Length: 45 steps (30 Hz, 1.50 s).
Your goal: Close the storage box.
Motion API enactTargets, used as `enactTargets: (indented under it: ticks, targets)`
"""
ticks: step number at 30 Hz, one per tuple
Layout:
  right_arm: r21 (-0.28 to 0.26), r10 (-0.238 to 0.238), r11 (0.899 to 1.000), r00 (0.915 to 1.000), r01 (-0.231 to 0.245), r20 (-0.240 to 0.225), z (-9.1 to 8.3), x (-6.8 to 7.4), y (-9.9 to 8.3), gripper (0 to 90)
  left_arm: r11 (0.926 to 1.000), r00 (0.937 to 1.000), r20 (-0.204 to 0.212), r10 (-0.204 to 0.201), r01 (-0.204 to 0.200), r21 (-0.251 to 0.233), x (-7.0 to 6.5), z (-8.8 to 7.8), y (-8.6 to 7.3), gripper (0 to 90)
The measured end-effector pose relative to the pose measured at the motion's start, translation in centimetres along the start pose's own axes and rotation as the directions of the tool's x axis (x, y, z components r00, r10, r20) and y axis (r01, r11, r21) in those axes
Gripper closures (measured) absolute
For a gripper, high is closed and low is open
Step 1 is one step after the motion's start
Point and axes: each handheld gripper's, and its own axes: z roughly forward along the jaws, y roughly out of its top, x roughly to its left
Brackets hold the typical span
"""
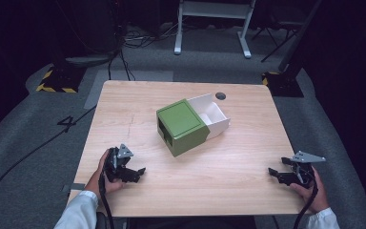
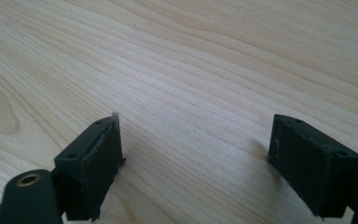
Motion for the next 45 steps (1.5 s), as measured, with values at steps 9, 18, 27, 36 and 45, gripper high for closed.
enactTargets:
  ticks: [9,18,27,36,45]
  targets:
    - [-0.001,-0.010,1.000,0.9999,0.010,0.005,0.0,0.0,0.1,18.3,0.9999,0.9998,0.016,0.016,-0.016,0.001,0.1,0.1,0.1,0.3]
    - [-0.043,0.002,0.999,0.9995,-0.003,-0.032,0.2,-0.4,1.8,23.5,0.9999,0.9998,0.011,0.013,-0.013,0.000,0.0,0.1,0.1,0.4]
    - [-0.090,-0.050,0.995,0.9977,0.046,-0.046,0.6,-0.1,7.3,31.1,0.9999,0.9998,0.010,0.016,-0.016,0.001,-0.2,0.1,0.2,0.4]
    - [-0.148,-0.060,0.988,0.9962,0.050,-0.063,1.7,0.0,13.1,36.4,0.9999,0.9998,0.010,0.016,-0.016,0.001,-0.2,0.1,0.2,0.4]
    - [-0.156,-0.063,0.987,0.9948,0.050,-0.080,5.6,1.8,17.4,43.0,0.9999,0.9998,0.010,0.016,-0.016,0.001,-0.2,0.1,0.2,0.4]
